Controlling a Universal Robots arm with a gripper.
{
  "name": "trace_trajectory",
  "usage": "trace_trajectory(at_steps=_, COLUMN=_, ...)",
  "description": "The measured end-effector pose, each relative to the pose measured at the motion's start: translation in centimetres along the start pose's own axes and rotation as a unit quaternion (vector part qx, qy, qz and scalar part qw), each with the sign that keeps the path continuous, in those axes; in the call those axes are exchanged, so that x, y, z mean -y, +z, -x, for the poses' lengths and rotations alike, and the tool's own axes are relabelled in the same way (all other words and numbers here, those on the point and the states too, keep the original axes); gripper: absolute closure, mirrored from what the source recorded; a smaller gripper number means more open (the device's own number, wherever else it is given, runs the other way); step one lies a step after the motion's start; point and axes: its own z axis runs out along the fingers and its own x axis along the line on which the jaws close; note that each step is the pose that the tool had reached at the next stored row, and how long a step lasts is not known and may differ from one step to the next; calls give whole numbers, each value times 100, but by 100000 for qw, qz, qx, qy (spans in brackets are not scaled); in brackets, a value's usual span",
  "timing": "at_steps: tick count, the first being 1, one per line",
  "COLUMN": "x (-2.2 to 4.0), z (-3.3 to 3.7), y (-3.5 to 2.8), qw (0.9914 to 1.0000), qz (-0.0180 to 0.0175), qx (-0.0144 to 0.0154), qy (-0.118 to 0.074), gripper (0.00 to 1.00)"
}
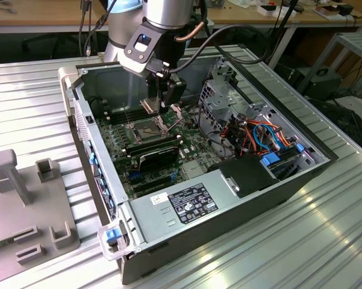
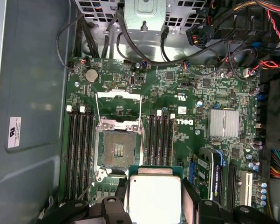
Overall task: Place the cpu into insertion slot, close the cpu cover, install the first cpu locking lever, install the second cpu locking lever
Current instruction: 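Place the cpu into insertion slot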
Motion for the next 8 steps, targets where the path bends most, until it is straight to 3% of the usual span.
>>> trace_trajectory(at_steps=8, x=0, z=0, y=1, qw=100000, qz=3, qx=1, qy=-1, gripper=45)
